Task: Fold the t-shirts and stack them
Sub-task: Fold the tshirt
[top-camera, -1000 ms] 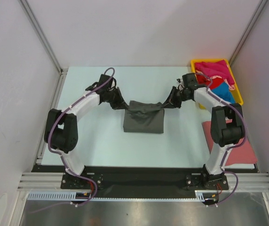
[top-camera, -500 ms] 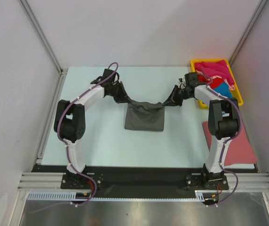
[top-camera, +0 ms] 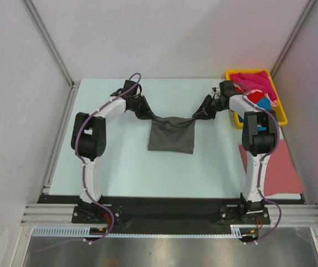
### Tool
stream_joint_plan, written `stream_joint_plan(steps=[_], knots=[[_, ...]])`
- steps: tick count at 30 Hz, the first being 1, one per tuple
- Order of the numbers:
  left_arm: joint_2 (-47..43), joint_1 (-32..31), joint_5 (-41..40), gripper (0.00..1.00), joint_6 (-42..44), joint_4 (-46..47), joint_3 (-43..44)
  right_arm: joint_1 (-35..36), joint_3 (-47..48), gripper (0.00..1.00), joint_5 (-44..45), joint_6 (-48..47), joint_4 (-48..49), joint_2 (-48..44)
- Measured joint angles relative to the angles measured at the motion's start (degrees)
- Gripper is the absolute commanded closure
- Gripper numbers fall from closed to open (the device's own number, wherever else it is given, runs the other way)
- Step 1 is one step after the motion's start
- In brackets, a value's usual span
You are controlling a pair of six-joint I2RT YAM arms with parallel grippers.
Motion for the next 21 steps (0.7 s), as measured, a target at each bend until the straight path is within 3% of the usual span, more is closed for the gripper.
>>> stream_joint_plan(steps=[6,7,11,13,14,15,18,21], knots=[[0.2,0.37,-6.38,0.46,3.96,-3.06,3.19,-1.22,7.28,0.62,3.26,-4.72,-6.88,2.93],[-0.33,0.44,-8.15,0.45,4.83,-3.5,3.63,-1.46,8.61,0.59,5.2,-6.54,-8.79,2.95],[-5.42,0.33,-10.51,0.51,7.43,-4.59,2.73,-2.03,8.07,0.51,10.01,-11.5,-12.9,-0.35],[-10.29,0.04,-8.76,0.55,8.07,-2.38,-1.07,-1.84,4.48,0.53,10.88,-12.85,-13.35,-3.89],[-12.74,-0.33,-7.3,0.57,8.09,-0.9,-3.5,-1.42,1.81,0.57,10.99,-13.0,-13.0,-6.43],[-14.84,-0.81,-5.25,0.62,7.76,1.44,-6.21,-0.98,-0.07,0.68,10.49,-13.0,-12.22,-8.07],[-16.44,-2.6,2.62,0.73,4.9,11.17,-12.79,1.42,-6.16,0.79,4.92,-9.01,-5.57,-11.74],[-12.31,-3.98,9.4,0.75,0.07,22.95,-18.03,4.76,-10.14,0.85,0.9,-2.34,5.22,-10.56]])
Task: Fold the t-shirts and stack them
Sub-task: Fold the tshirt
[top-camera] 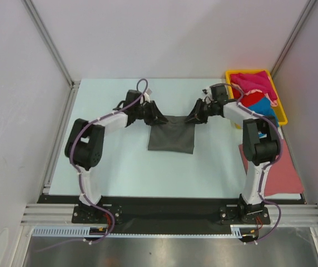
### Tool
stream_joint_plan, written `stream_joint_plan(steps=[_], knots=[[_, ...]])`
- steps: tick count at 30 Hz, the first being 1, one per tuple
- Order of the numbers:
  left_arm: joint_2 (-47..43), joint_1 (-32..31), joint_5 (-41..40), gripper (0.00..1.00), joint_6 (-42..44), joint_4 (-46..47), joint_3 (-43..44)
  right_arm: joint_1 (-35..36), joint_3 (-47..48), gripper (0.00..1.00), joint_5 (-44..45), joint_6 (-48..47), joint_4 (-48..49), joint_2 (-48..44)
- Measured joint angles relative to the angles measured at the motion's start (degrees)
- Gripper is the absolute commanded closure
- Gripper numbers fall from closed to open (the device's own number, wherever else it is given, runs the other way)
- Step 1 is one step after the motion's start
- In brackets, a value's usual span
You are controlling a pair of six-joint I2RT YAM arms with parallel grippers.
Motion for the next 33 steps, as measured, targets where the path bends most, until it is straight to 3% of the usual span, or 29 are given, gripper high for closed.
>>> stream_joint_plan(steps=[6,18,25,33], knots=[[11.43,-0.04,6.56,0.76,-7.04,13.94,-3.19,4.15,-3.78,0.91,-3.65,12.74,20.59,8.04],[18.34,4.48,9.07,0.77,-10.78,27.39,-2.69,-0.5,-2.32,0.9,-5.9,20.37,37.22,19.67],[20.76,7.23,9.55,0.74,-10.12,26.62,-0.35,-2.8,5.88,0.87,-6.71,19.8,37.13,24.9],[13.81,6.38,8.33,0.7,-3.76,14.64,2.34,-2.78,13.6,0.77,-3.23,8.44,14.82,20.72]])
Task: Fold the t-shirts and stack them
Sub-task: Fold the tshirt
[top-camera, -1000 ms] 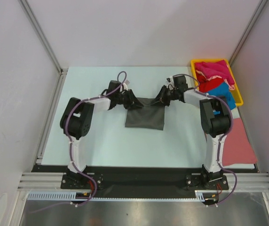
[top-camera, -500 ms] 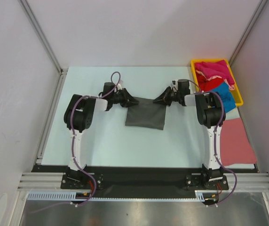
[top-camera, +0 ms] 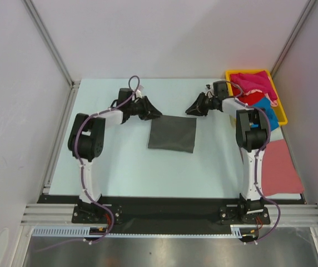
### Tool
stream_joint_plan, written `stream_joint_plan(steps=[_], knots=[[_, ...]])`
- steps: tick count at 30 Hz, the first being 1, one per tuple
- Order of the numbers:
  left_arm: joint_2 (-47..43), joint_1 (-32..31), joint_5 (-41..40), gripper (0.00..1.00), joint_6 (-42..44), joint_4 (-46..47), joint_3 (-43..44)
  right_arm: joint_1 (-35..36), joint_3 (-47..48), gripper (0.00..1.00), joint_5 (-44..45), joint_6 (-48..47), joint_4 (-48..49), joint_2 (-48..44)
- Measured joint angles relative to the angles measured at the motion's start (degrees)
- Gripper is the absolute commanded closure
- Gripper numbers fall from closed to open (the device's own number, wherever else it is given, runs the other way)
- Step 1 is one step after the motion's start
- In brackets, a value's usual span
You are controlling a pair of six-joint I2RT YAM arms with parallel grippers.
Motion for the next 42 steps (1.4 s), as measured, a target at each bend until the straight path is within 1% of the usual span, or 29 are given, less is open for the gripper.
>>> stream_joint_plan(steps=[2,4,5,6,7,10,12,14,16,19,23,25,27,28,29,32,35,38,39,42], knots=[[-5.16,-1.6,-0.61,0.71,0.94,-1.2,-2.4,0.85,-1.01,0.77,0.59,-3.15,-4.59,-4.07],[-10.64,-4.15,-0.76,0.74,0.57,-0.07,-6.93,2.21,-3.26,0.83,-0.02,-5.22,-7.21,-8.46],[-12.37,-5.18,-0.7,0.76,0.07,1.31,-9.03,3.15,-4.96,0.85,-1.03,-5.79,-7.5,-10.82],[-14.1,-6.34,-0.42,0.76,-0.48,3.08,-11.69,4.15,-7.04,0.9,-2.12,-6.05,-6.75,-12.83],[-14.95,-7.41,0.26,0.76,-1.05,4.22,-14.08,5.44,-9.16,0.92,-3.39,-6.16,-6.4,-14.62],[-13.22,-8.15,0.61,0.77,-1.46,4.13,-18.05,9.29,-13.33,0.96,-6.73,-6.12,-4.94,-15.65],[-10.54,-7.13,0.59,0.78,-0.98,2.89,-18.43,11.69,-15.87,0.99,-8.48,-6.08,-4.22,-14.4],[-7.78,-5.57,0.68,0.78,0.15,1.03,-18.21,12.92,-18.62,1.0,-10.21,-6.05,-3.08,-12.66],[-5.57,-3.78,2.14,0.78,1.11,-0.39,-18.05,12.9,-21.16,1.0,-11.21,-6.12,-2.14,-10.54],[-5.51,-2.69,3.43,0.8,2.71,-0.66,-18.05,11.04,-25.81,1.0,-14.01,-6.12,0.0,-9.2],[-5.9,-2.58,4.22,0.82,3.41,2.03,-20.28,7.21,-32.94,1.0,-15.8,-7.39,4.42,-12.92],[-6.78,-2.58,4.52,0.81,3.3,4.02,-22.23,4.72,-35.91,1.0,-15.52,-7.93,3.28,-14.86],[-8.28,-2.73,4.39,0.81,3.45,4.02,-23.85,2.8,-36.83,1.0,-14.62,-9.31,0.11,-16.59],[-9.14,-2.89,4.04,0.8,3.54,3.39,-24.37,2.36,-36.83,1.0,-13.9,-10.01,-1.03,-17.29],[-9.81,-3.02,3.69,0.75,3.63,2.58,-24.65,2.14,-36.79,1.0,-13.07,-10.69,-2.32,-18.32],[-13.33,-3.69,2.38,0.66,4.33,-0.7,-25.55,3.76,-36.26,1.0,-11.93,-11.76,-4.87,-21.62],[-16.9,-4.13,1.29,0.66,5.29,-4.13,-25.24,6.97,-36.0,1.0,-12.11,-11.32,-3.93,-23.61],[-17.75,-3.98,0.76,0.65,6.27,-6.03,-23.58,8.94,-37.05,0.96,-12.26,-10.82,-1.51,-23.61],[-17.51,-3.78,0.55,0.64,6.56,-6.51,-22.8,8.76,-37.68,0.89,-12.17,-10.82,-1.22,-23.56],[-15.21,-3.06,0.2,0.63,8.04,-7.8,-19.08,6.21,-38.84,0.86,-10.88,-12.37,-1.99,-21.9]])
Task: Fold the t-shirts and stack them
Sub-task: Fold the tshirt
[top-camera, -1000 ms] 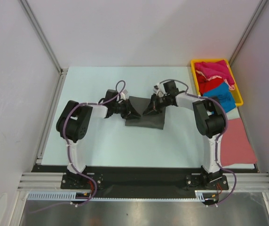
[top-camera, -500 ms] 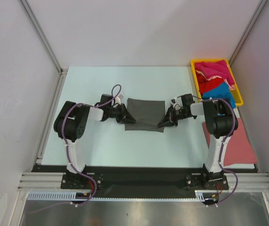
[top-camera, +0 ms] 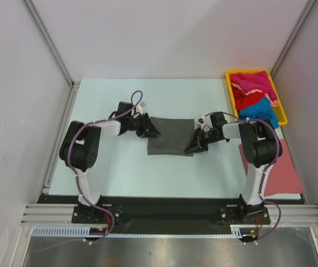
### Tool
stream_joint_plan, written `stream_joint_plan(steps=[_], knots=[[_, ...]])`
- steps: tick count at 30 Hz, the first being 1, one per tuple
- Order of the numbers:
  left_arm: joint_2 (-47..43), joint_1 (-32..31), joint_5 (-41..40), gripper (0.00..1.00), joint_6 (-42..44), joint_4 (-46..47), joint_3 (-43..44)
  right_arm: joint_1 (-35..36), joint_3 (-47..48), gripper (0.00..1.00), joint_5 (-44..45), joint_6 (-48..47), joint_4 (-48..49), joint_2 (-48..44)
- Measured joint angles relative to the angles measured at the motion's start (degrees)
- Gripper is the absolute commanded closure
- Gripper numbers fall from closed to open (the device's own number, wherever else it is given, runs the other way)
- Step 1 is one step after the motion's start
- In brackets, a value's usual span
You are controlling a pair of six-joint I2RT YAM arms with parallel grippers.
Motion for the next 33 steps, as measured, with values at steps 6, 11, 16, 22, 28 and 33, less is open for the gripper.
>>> stream_joint_plan(steps=[6,11,16,22,28,33], knots=[[13.7,3.15,-0.98,0.65,3.85,-4.44,16.22,-3.45,-1.05,0.7,5.79,-3.17,-5.49,-2.19],[14.58,4.13,-2.99,0.65,6.6,-9.31,20.33,-1.99,3.3,0.01,19.41,-6.91,-15.82,-13.81],[5.57,2.91,-8.02,0.56,8.72,-16.55,19.17,-2.73,10.45,0.0,27.67,-7.45,-16.57,-22.51],[-6.75,-8.85,-24.46,0.4,13.03,-25.55,22.8,-12.96,11.23,0.0,20.31,-1.49,-13.94,-14.84],[-7.3,-32.09,-43.91,0.38,26.95,-24.79,24.3,-14.78,14.53,0.0,22.77,-1.57,-21.84,-12.98],[-5.57,-43.6,-56.15,0.36,40.52,-21.14,14.58,-21.68,12.98,0.0,22.6,-1.7,-23.12,-19.67]])
